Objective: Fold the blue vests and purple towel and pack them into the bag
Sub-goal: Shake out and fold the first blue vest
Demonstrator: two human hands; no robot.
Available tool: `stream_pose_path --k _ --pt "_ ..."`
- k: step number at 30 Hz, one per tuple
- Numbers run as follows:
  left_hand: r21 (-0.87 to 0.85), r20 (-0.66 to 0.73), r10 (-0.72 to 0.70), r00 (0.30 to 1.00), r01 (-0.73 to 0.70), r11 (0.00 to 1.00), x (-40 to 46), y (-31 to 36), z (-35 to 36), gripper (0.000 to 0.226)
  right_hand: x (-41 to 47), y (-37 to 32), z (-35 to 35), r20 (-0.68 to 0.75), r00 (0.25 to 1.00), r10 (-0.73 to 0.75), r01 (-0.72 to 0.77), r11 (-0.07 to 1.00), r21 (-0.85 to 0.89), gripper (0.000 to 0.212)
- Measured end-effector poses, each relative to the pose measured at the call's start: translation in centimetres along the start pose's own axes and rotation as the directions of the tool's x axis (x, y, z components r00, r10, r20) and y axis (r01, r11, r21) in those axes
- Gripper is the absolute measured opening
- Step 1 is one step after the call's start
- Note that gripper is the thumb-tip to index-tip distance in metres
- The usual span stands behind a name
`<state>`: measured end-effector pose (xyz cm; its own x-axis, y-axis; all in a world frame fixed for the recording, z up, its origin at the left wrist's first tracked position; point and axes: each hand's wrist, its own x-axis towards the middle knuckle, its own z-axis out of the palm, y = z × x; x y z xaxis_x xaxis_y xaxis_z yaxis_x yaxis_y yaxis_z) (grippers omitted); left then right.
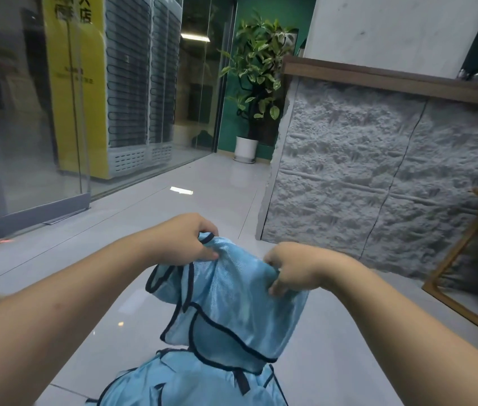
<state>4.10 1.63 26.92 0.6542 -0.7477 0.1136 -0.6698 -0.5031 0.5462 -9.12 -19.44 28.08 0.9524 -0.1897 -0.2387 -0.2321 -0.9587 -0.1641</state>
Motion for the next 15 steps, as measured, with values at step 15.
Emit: stream_pose_path --k 15 --pt "-0.13 0.109 -0.059 0.992 0.073 0.989 -0.9 -2.9 0.4 0.009 0.8 0.4 4.3 0.062 0.998 -0.022 -0.014 0.846 0.533 0.015"
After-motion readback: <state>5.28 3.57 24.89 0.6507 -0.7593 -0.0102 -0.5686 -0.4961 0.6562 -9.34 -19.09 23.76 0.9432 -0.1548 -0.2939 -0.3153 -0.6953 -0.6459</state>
